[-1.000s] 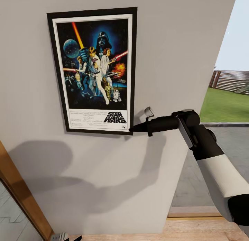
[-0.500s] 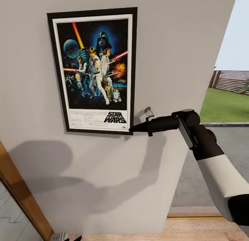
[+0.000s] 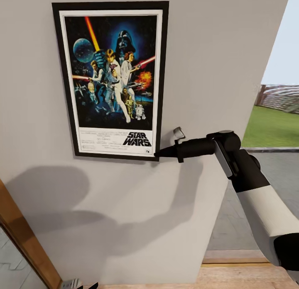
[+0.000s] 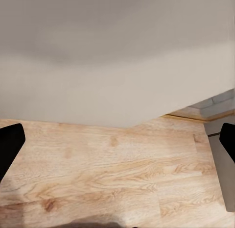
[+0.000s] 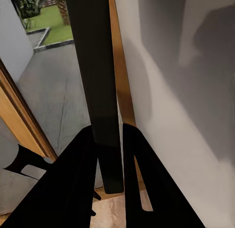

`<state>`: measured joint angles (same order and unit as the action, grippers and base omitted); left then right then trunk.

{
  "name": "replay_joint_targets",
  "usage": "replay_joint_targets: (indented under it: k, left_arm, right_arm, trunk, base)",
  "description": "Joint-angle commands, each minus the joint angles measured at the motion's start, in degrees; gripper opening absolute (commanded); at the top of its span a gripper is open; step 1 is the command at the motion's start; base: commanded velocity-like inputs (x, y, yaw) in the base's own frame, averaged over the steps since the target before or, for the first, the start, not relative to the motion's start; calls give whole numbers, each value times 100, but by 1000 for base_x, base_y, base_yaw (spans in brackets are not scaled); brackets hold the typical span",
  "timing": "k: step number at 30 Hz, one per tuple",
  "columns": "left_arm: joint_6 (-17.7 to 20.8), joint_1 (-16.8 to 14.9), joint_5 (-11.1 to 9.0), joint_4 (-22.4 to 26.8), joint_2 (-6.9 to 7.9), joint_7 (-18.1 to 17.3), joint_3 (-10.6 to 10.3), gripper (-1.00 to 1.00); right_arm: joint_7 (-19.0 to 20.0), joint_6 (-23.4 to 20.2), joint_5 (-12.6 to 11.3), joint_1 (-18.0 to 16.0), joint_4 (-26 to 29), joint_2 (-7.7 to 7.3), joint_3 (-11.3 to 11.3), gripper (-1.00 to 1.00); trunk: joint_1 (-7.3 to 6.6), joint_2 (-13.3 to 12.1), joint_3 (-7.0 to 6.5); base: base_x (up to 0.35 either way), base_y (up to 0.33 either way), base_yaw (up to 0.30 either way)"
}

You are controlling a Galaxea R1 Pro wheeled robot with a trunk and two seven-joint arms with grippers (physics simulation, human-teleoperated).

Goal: Pick up the poster from the kitchen countertop and hang it on one of the wall nails in the kitchen.

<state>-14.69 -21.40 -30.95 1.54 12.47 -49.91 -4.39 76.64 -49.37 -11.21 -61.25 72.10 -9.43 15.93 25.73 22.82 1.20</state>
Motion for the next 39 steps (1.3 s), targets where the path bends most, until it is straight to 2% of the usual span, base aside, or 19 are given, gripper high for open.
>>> replay_joint_targets:
  k: [1, 39]
  left_arm:
    - [-35, -5, -34, -5, 1, -10, -46, 100]
    - [-41, -5, -34, -5, 10, -10, -44, 100]
  right_arm:
    - [9, 15, 189, -9, -108, -6, 6, -100]
    - [8, 15, 189, -9, -108, -6, -1, -100]
  trunk:
    - [5, 10, 12]
    - [5, 10, 12]
  base:
    - [4, 0, 0]
    - [-20, 0, 0]
